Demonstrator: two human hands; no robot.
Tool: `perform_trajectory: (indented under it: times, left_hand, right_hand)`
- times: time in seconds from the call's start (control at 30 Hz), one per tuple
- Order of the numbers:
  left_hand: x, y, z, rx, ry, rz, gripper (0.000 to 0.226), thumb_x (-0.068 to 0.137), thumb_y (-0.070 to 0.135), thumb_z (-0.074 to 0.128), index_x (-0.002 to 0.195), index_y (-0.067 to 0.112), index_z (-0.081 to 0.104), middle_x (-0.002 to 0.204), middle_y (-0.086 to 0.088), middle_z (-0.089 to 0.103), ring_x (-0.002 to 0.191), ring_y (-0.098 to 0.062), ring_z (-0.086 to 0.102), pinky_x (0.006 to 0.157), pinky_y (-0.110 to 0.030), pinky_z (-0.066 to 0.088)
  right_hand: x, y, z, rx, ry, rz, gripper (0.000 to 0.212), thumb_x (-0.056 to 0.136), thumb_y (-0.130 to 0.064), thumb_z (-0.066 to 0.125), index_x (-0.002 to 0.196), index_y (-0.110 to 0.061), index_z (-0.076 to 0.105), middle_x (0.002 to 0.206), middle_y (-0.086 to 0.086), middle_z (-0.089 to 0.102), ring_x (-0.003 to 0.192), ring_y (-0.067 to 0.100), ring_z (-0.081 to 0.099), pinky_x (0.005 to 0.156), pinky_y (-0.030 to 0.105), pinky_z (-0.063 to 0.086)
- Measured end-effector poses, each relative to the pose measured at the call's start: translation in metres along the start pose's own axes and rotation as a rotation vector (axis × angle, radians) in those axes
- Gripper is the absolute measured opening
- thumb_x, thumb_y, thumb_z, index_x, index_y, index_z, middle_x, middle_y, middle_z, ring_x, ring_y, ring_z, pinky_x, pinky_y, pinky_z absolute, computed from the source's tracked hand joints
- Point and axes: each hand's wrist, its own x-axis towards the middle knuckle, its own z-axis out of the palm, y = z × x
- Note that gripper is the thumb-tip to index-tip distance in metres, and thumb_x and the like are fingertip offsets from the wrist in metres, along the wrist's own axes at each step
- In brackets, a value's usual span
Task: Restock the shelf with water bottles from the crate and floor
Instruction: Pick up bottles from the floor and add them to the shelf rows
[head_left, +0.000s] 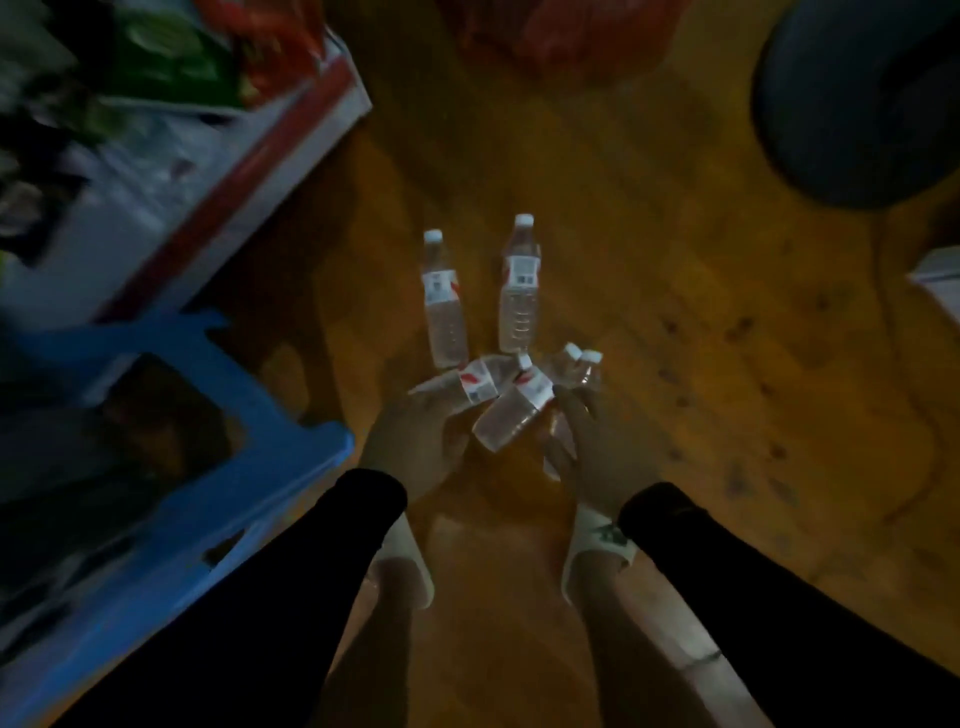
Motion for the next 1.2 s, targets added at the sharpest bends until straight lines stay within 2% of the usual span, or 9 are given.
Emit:
perform_trajectory:
  times: [0.3,0.4,0.5,0.67,0.77,0.8,0.9,1.03,1.2]
  left_hand:
    - [0.149,-0.120,0.168,0.120,0.017,-0.138,0.070,0.085,0.038,0.069,0.143,0.020,0.035,0.137,-0.007,0.046,0.123,-0.025,0.047,0.097,-0.034,0.042]
    - [0.166,-0.124,0.183,0.054,-0.023,-0.182,0.071,0.085,0.035,0.071,0.142,0.020,0.033,0.136,-0.008,0.045,0.124,-0.027,0.045,0.097,-0.036,0.042]
    - [0.160,-0.121,0.176,-0.084,-0.099,-0.217,0.058,0.081,0.031,0.075,0.128,0.017,0.044,0.128,-0.007,0.049,0.115,-0.026,0.052,0.090,-0.033,0.045]
    - [0.093,-0.088,0.122,-0.326,-0.065,-0.219,0.031,0.088,0.027,0.068,0.112,0.017,0.051,0.105,0.004,0.055,0.099,-0.017,0.059,0.075,-0.022,0.039]
    - [0.039,-0.054,0.077,-0.529,0.005,-0.175,0.036,0.080,0.042,0.071,0.107,0.028,0.052,0.096,0.018,0.058,0.089,-0.004,0.061,0.072,-0.019,0.048]
    - [0.021,-0.039,0.058,-0.603,0.042,-0.150,0.038,0.077,0.048,0.071,0.106,0.032,0.054,0.096,0.018,0.062,0.088,0.002,0.062,0.073,-0.019,0.051]
    - [-0.023,0.001,-0.003,-0.664,0.161,-0.120,0.039,0.082,0.034,0.074,0.113,0.037,0.049,0.103,0.023,0.056,0.091,0.016,0.055,0.071,-0.006,0.046]
    - [-0.074,0.047,-0.116,-0.519,0.301,-0.037,0.054,0.082,0.046,0.070,0.129,0.032,0.046,0.111,0.022,0.049,0.099,0.002,0.051,0.076,-0.006,0.038]
    - [-0.144,0.091,-0.263,-0.263,0.426,0.146,0.062,0.088,0.059,0.051,0.141,0.029,0.041,0.138,0.006,0.051,0.125,-0.012,0.048,0.105,-0.033,0.040]
  right_hand:
    - [0.128,0.052,0.177,-0.262,-0.079,0.051,0.071,0.089,-0.037,0.066,0.149,-0.015,0.037,0.156,0.012,0.031,0.142,0.036,0.030,0.113,0.054,0.028]
    - [0.129,0.054,0.188,-0.251,-0.027,0.074,0.061,0.080,-0.034,0.076,0.133,-0.009,0.057,0.143,0.016,0.050,0.129,0.041,0.047,0.102,0.059,0.042]
    - [0.124,0.052,0.176,0.002,0.012,0.089,0.035,0.092,-0.029,0.064,0.123,-0.011,0.062,0.131,0.011,0.059,0.118,0.028,0.055,0.100,0.043,0.045]
    - [0.105,0.017,0.113,0.643,-0.216,0.426,0.043,0.101,-0.051,0.043,0.112,-0.015,0.064,0.108,0.006,0.069,0.089,0.017,0.065,0.081,0.034,0.052]
    - [0.090,-0.014,0.063,0.853,-0.217,0.541,0.047,0.098,-0.038,0.056,0.136,-0.011,0.050,0.130,0.008,0.060,0.101,0.016,0.054,0.088,0.031,0.042]
    - [0.083,-0.027,0.045,0.947,-0.186,0.535,0.058,0.091,-0.046,0.064,0.136,-0.012,0.050,0.128,0.004,0.060,0.104,0.016,0.057,0.091,0.033,0.045]
    - [0.055,-0.068,-0.032,1.106,-0.099,0.455,0.073,0.062,-0.075,0.076,0.113,-0.025,0.062,0.109,0.004,0.072,0.095,0.023,0.071,0.087,0.050,0.057]
    - [0.010,-0.132,-0.167,1.165,0.053,0.198,0.022,0.080,-0.036,0.081,0.086,-0.022,0.064,0.080,0.005,0.070,0.066,0.023,0.066,0.067,0.046,0.056]
    - [-0.052,-0.208,-0.324,1.011,0.251,-0.200,0.012,0.086,-0.009,0.074,0.097,-0.008,0.070,0.091,0.006,0.075,0.084,0.017,0.073,0.069,0.029,0.058]
